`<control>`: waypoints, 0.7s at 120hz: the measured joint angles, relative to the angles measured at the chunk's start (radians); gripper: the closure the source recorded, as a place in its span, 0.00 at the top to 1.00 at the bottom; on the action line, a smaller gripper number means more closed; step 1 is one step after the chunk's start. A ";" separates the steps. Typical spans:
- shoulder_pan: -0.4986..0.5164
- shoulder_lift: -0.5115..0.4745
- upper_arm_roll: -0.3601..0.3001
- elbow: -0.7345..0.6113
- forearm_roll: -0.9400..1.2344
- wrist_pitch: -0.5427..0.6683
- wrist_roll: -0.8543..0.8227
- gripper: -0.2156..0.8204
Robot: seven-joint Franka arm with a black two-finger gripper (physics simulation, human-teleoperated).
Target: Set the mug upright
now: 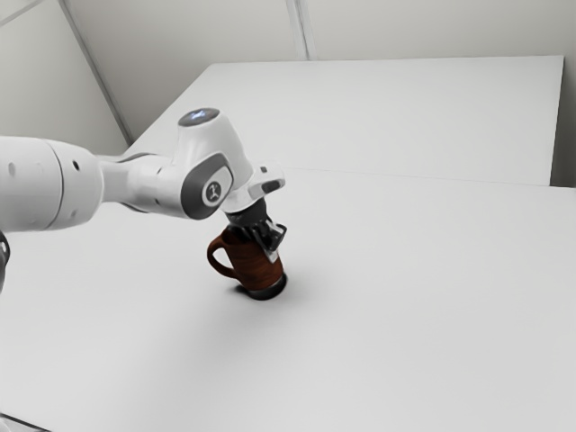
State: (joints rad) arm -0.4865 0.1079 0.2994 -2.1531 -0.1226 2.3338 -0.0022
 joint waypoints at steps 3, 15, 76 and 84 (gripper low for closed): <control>-0.001 0.004 0.000 -0.003 0.002 0.003 -0.019 0.04; -0.014 0.002 0.000 -0.040 0.006 0.010 -0.092 0.04; -0.036 -0.026 0.003 0.064 -0.002 -0.134 -0.296 0.63; -0.035 -0.037 0.003 0.105 -0.002 -0.183 -0.308 0.68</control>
State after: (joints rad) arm -0.5211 0.0712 0.3021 -2.0486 -0.1242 2.1509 -0.3100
